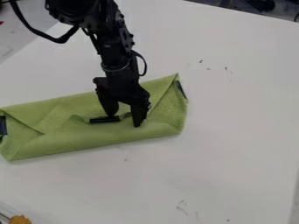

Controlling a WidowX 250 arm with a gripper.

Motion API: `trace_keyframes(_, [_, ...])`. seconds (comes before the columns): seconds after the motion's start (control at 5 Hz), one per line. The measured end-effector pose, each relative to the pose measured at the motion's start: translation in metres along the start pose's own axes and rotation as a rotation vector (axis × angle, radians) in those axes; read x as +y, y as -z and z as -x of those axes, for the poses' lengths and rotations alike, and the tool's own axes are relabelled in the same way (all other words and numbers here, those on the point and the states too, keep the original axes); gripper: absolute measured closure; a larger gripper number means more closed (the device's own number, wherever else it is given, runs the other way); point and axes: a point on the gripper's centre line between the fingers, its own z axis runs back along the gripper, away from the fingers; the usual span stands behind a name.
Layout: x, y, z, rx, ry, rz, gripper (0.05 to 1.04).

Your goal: Unfold cloth from top left to bottom right

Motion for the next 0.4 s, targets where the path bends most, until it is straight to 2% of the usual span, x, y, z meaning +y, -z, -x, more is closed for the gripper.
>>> trace_keyframes(0.4, [0.0011, -0.0004, -0.0039, -0.008, 0.020, 0.000, 0.677])
